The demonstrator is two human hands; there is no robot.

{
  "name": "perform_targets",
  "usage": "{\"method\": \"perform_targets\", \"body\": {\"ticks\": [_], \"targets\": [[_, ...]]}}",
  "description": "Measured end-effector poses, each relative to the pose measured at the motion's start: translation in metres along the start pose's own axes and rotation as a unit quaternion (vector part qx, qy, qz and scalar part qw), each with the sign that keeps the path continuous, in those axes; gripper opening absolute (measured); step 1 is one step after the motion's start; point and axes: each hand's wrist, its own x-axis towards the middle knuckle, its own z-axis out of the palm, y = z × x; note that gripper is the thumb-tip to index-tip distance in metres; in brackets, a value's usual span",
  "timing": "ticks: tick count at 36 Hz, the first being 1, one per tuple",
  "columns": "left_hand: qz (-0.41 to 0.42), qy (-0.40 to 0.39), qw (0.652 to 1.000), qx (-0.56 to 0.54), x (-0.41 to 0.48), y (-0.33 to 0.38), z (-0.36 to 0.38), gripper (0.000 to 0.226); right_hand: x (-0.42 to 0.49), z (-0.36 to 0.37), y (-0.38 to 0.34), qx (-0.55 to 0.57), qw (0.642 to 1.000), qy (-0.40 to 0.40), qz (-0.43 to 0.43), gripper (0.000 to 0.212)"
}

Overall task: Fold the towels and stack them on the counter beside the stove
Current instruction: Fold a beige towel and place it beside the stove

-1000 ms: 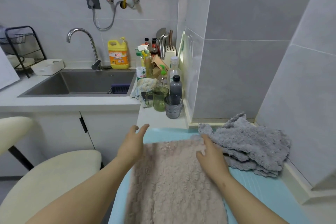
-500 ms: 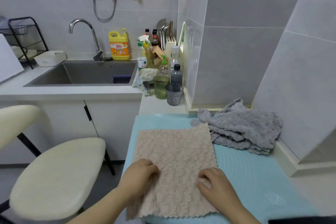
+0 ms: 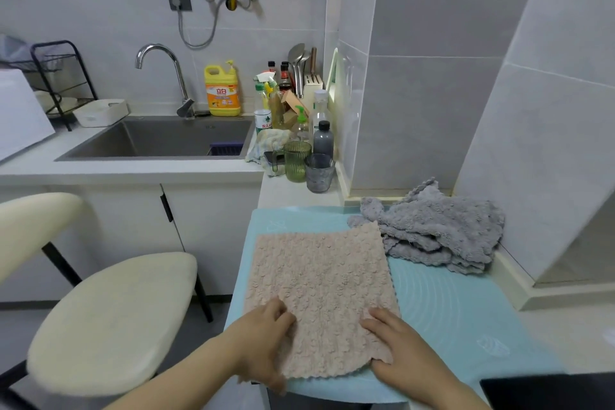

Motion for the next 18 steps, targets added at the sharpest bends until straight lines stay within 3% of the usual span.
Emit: {"method": "perform_targets", "body": {"ticks": [6, 10, 13, 18], "targets": [[-0.024, -0.005, 0.995, -0.094, -0.002, -0.001, -0.006, 0.057, -0.002, -0.002, 0.002, 0.033, 0.999, 0.013, 0.01, 0.051], [-0.061, 0.019, 0.981, -0.184, 0.001, -0.009, -0.008, 0.028, -0.006, -0.005, -0.002, 0.113, 0.992, 0.042, 0.029, 0.036], [-0.088, 0.032, 0.971, -0.222, 0.001, -0.013, -0.009, 0.02, -0.008, -0.006, -0.001, 0.174, 0.98, 0.083, 0.055, 0.043], [-0.131, 0.104, 0.917, -0.363, -0.008, -0.026, -0.002, 0.01, -0.01, -0.009, 0.0, 0.261, 0.952, 0.124, 0.106, 0.034]]}}
